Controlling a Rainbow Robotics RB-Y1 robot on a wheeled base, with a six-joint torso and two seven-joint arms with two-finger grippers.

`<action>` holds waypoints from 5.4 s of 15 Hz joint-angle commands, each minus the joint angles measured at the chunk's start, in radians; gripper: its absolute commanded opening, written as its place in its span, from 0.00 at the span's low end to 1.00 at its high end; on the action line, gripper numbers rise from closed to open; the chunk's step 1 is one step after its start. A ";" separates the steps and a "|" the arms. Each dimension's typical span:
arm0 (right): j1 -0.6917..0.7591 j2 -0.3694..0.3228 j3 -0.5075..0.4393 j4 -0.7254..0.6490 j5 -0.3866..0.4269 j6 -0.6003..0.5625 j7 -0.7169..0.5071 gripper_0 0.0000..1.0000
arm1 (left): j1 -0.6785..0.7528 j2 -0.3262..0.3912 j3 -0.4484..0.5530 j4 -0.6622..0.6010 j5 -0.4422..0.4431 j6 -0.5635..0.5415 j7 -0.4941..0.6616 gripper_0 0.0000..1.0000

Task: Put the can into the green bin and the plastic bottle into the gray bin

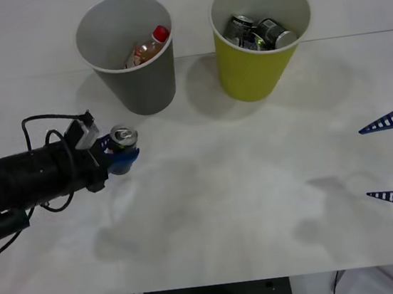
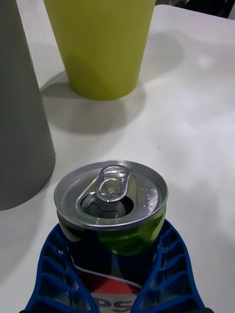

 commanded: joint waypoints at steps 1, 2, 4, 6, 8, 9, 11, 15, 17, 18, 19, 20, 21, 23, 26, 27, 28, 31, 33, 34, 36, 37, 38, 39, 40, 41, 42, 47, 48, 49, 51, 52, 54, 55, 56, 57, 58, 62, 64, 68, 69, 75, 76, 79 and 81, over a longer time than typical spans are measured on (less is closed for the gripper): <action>0.000 0.000 0.000 0.000 0.000 0.000 0.000 1.00 | -0.018 0.000 0.008 -0.143 -0.124 -0.091 0.199 0.01; 0.000 0.000 0.000 0.000 0.000 0.000 0.000 1.00 | -0.027 0.001 0.008 -0.201 -0.178 -0.137 0.271 0.01; 0.000 0.000 0.000 0.000 0.000 0.000 0.000 1.00 | -0.064 0.000 0.016 -0.294 -0.279 -0.244 0.406 0.00; 0.000 0.000 0.000 0.000 0.000 0.000 0.000 1.00 | -0.106 -0.016 0.038 -0.336 -0.335 -0.315 0.505 0.01; 0.000 0.000 0.000 0.000 0.000 0.000 0.000 1.00 | -0.165 -0.033 0.062 -0.337 -0.402 -0.381 0.542 0.01; 0.000 0.000 0.000 0.000 0.000 0.000 0.000 1.00 | -0.197 -0.034 0.062 -0.336 -0.430 -0.413 0.553 0.01; 0.000 0.000 0.000 0.000 0.000 0.000 0.000 1.00 | -0.278 -0.048 0.021 -0.336 -0.473 -0.485 0.631 0.01; 0.000 0.000 0.000 0.000 0.000 0.000 0.000 1.00 | -0.413 -0.083 -0.091 -0.331 -0.517 -0.498 0.792 0.01; 0.000 0.000 0.000 0.000 0.000 0.000 0.000 1.00 | -0.516 -0.102 -0.143 -0.258 -0.528 -0.504 0.814 0.01; 0.000 0.000 0.000 0.000 0.000 0.000 0.000 1.00 | -0.571 -0.111 -0.156 -0.212 -0.531 -0.521 0.814 0.01; 0.000 0.000 0.000 0.000 0.000 0.000 0.000 1.00 | -0.648 -0.123 -0.180 -0.146 -0.532 -0.525 0.814 0.01; 0.000 0.000 0.000 0.000 0.000 0.000 0.000 1.00 | -0.700 -0.135 -0.199 -0.092 -0.532 -0.525 0.815 0.02; 0.000 0.000 0.000 0.000 0.000 0.000 0.000 1.00 | -0.771 -0.169 -0.205 -0.012 -0.532 -0.525 0.815 0.02; 0.000 0.000 0.000 0.000 0.000 0.000 0.000 1.00 | -0.895 -0.221 -0.205 0.135 -0.537 -0.525 0.817 0.02; 0.000 0.000 0.000 0.000 0.000 0.000 0.000 1.00 | -1.110 -0.283 -0.208 0.414 -0.543 -0.514 0.815 0.02; 0.000 0.000 0.000 0.000 0.000 0.000 0.000 1.00 | -1.185 -0.299 -0.208 0.514 -0.546 -0.490 0.815 0.02; 0.000 0.000 0.000 0.000 0.000 0.000 0.000 1.00 | -1.232 -0.310 -0.208 0.588 -0.548 -0.456 0.815 0.02; 0.000 0.000 0.000 0.000 0.000 0.000 0.000 1.00 | -1.344 -0.333 -0.257 0.772 -0.551 -0.306 0.811 0.02; 0.000 0.000 0.000 0.000 0.000 0.000 0.000 1.00 | -1.384 -0.345 -0.298 0.854 -0.545 -0.217 0.809 0.02; 0.000 0.000 0.000 0.000 0.000 0.000 0.000 1.00 | -1.390 -0.356 -0.298 0.878 -0.548 -0.186 0.809 0.02; 0.000 0.000 0.000 0.000 0.000 0.000 0.000 1.00 | -1.390 -0.373 -0.297 0.911 -0.551 -0.139 0.808 0.02; 0.000 0.000 0.000 0.000 0.000 0.000 0.000 1.00 | -1.389 -0.378 -0.298 0.914 -0.551 -0.137 0.798 0.02; 0.000 0.000 0.000 0.000 0.000 0.000 0.000 1.00 | -1.389 -0.381 -0.301 0.914 -0.551 -0.134 0.798 0.02; 0.000 0.000 0.000 0.000 0.000 0.000 0.000 1.00 | -1.389 -0.384 -0.308 0.914 -0.551 -0.136 0.798 0.03; 0.000 0.000 0.000 0.000 0.000 0.000 0.000 1.00 | -1.389 -0.385 -0.317 0.914 -0.545 -0.134 0.800 0.09; 0.000 0.000 0.000 0.000 0.000 0.000 0.000 1.00 | -1.389 -0.385 -0.318 0.914 -0.545 -0.134 0.800 0.20; 0.000 0.000 0.000 0.000 0.000 0.000 0.000 1.00 | -1.389 -0.385 -0.320 0.914 -0.545 -0.129 0.797 0.94; 0.000 0.000 0.000 0.000 0.000 0.000 0.000 1.00 | -1.386 -0.350 -0.318 0.910 -0.465 -0.177 0.751 1.00; 0.000 0.000 0.000 0.000 0.000 0.000 0.000 1.00 | -1.386 -0.318 -0.318 0.905 -0.407 -0.197 0.735 1.00; 0.000 0.000 0.000 0.000 0.000 0.000 0.000 1.00 | -1.386 -0.286 -0.320 0.905 -0.347 -0.214 0.723 1.00; 0.000 0.000 0.000 0.000 0.000 0.000 0.000 1.00 | -1.386 -0.221 -0.320 0.905 -0.252 -0.260 0.682 1.00; 0.000 0.000 0.000 0.000 0.000 0.000 0.000 1.00 | -1.386 -0.180 -0.320 0.899 -0.207 -0.298 0.673 1.00; 0.000 0.000 0.000 0.000 0.000 0.000 0.000 1.00 | -1.340 -0.103 -0.334 0.812 -0.161 -0.349 0.659 1.00; 0.000 0.000 0.000 0.000 0.000 0.000 0.000 1.00 | -1.262 -0.049 -0.338 0.678 -0.155 -0.349 0.666 1.00; 0.000 0.000 0.000 0.000 0.000 0.000 0.000 1.00 | -1.182 0.000 -0.338 0.546 -0.149 -0.350 0.677 1.00; 0.000 0.000 0.000 0.000 0.000 0.000 0.000 1.00 | -1.107 0.052 -0.337 0.434 -0.137 -0.349 0.685 1.00; 0.000 0.000 0.000 0.000 0.000 0.000 0.000 1.00 | -1.054 0.092 -0.334 0.353 -0.120 -0.346 0.689 1.00; 0.000 0.000 0.000 0.000 0.000 0.000 0.000 1.00 | -0.883 0.264 -0.295 0.123 -0.023 -0.343 0.683 1.00; 0.000 0.000 0.000 0.000 0.000 0.000 0.000 1.00 | -0.774 0.325 -0.235 0.031 0.020 -0.338 0.659 1.00; 0.000 0.000 0.000 0.000 0.000 0.000 0.000 1.00 | -0.534 0.374 -0.059 -0.086 0.087 -0.338 0.511 1.00; 0.000 0.000 0.000 0.000 0.000 0.000 0.000 1.00 | -0.475 0.383 -0.015 -0.107 0.107 -0.338 0.467 1.00; 0.000 0.000 0.000 0.000 0.000 0.000 0.000 1.00 | -0.120 0.422 0.196 -0.245 0.164 -0.344 0.165 1.00; 0.000 0.000 0.000 0.000 0.000 0.000 0.000 1.00 | -0.065 0.422 0.228 -0.270 0.166 -0.361 0.120 1.00; 0.000 0.000 0.000 0.000 0.000 0.000 0.000 1.00 | 0.048 0.412 0.324 -0.311 0.186 -0.432 -0.009 1.00; 0.000 0.000 0.000 0.000 0.000 0.000 0.000 1.00 | 0.122 0.392 0.366 -0.331 0.198 -0.441 -0.081 1.00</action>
